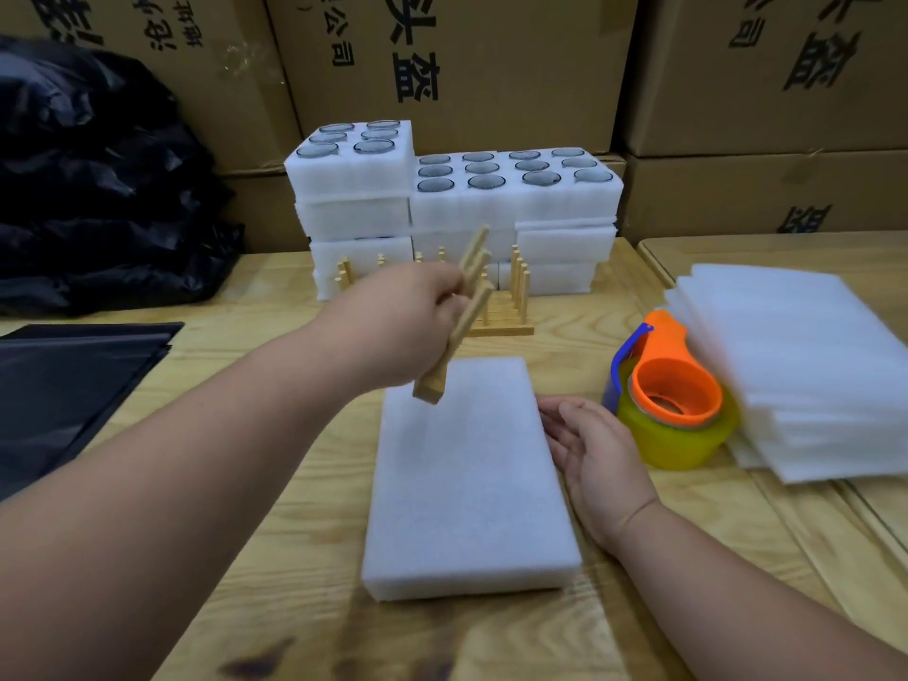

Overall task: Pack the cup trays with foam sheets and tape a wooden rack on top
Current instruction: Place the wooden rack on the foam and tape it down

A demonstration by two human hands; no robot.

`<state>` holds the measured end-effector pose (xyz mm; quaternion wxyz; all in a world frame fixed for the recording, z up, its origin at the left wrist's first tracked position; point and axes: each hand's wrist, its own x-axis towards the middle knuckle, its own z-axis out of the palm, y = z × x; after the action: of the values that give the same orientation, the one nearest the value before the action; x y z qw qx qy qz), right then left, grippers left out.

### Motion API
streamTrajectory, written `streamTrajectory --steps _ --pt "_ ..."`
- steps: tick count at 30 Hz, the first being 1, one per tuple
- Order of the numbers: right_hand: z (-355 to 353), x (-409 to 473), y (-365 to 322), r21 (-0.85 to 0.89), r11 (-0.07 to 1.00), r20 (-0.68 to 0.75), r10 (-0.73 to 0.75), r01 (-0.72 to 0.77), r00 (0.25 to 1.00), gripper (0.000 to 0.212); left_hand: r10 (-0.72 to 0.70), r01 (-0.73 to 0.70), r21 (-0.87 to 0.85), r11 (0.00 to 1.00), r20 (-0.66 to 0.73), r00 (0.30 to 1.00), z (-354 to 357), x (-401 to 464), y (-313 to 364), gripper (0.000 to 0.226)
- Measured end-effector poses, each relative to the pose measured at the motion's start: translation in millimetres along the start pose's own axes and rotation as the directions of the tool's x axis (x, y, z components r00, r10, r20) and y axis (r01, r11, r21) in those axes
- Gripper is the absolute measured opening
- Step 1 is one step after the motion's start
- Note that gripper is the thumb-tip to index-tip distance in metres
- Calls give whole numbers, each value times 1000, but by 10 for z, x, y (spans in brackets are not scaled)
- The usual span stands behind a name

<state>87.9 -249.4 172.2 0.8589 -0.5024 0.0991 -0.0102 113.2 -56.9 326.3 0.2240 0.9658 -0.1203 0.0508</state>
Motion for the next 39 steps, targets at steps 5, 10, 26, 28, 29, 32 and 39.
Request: streamTrajectory --steps 5,10,26,28,29,32,39 --pt "-5 17 14 2 1000 12 -11 11 1000 23 75 -135 325 936 191 979 129 -186 126 20" --pt "-19 22 27 -25 1000 13 -14 15 1000 22 91 -215 428 878 293 952 384 -325 80 24" --pt "-2 12 32 -52 998 -11 -27 26 1000 27 26 -120 455 882 208 978 379 -401 31 35" --pt "5 8 23 -49 998 -9 -33 33 999 28 26 -128 454 882 225 974 372 -428 22 35" --pt "8 7 20 -48 998 -6 -35 35 999 28 26 -133 456 880 234 972 373 -442 21 35" --pt "10 2 17 -53 998 -1 -34 34 999 27 32 -140 465 874 233 972 377 -464 23 34" --pt "9 7 22 -67 997 -11 -27 27 1000 26 65 -153 434 888 212 975 412 -458 7 32"
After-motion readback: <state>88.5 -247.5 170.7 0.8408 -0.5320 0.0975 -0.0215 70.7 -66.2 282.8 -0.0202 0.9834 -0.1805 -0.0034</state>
